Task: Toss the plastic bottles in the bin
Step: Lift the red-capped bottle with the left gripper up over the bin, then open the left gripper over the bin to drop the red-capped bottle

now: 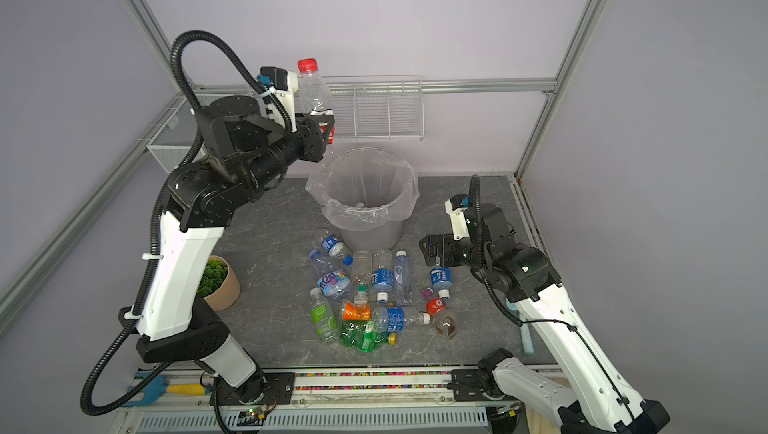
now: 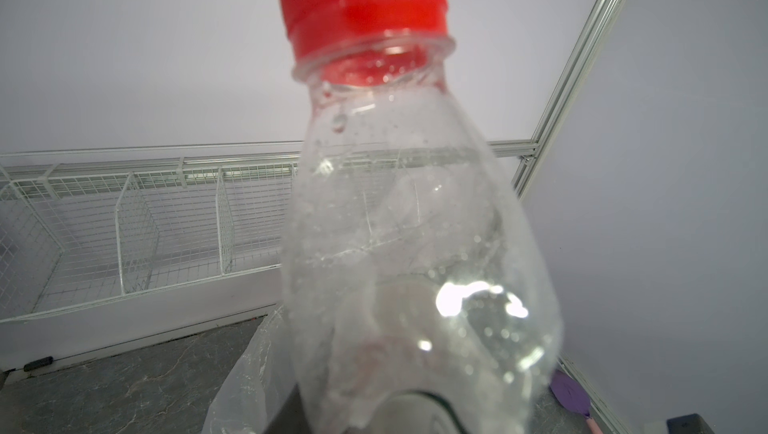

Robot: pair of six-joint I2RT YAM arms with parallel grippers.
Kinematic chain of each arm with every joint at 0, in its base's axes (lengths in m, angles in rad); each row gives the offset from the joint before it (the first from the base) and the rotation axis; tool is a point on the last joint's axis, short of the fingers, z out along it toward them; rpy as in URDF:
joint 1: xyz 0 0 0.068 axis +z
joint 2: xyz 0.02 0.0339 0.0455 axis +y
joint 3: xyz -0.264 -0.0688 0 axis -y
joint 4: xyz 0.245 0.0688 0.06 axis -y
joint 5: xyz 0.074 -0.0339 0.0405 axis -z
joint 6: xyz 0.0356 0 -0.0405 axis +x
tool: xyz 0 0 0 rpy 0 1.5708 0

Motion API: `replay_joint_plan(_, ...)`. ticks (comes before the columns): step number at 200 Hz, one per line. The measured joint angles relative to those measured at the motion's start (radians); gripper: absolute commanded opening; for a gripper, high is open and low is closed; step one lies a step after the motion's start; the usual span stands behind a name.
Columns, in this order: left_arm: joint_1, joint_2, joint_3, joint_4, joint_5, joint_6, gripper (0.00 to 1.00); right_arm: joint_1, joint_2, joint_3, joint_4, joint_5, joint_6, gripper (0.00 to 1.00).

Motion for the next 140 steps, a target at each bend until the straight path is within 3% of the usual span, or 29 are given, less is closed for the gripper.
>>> replay_joint_plan(76, 0.015, 0.167, 0.05, -0.006, 0.042, -0.007, 0.22, 0.0, 0.0, -0.003, -0.002, -0.001, 0.007, 0.99)
replay_joint_plan(83, 0.023, 0.182, 0.047, -0.01, 0.057, -0.018, 0.33, 0.0, -0.002, -0.003, -0.002, -0.001, 0.006, 0.99)
replay_joint_plan(91, 0.04, 0.219, 0.045, -0.026, 0.089, -0.033, 0.63, 0.0, -0.004, -0.003, -0.003, 0.0, 0.007, 0.99)
replay_joint_plan(101, 0.058, 0.264, 0.053, -0.051, 0.118, -0.053, 0.85, 0.0, -0.009, -0.003, -0.007, 0.0, 0.007, 0.99)
replay_joint_plan(105, 0.063, 0.288, 0.064, -0.069, 0.126, -0.058, 0.99, 0.0, -0.011, -0.003, -0.009, 0.0, 0.006, 0.99)
replay_joint_plan(140, 0.053, 0.386, 0.111, -0.167, 0.106, -0.064, 0.99, 0.0, -0.041, -0.003, -0.031, 0.004, 0.006, 0.99)
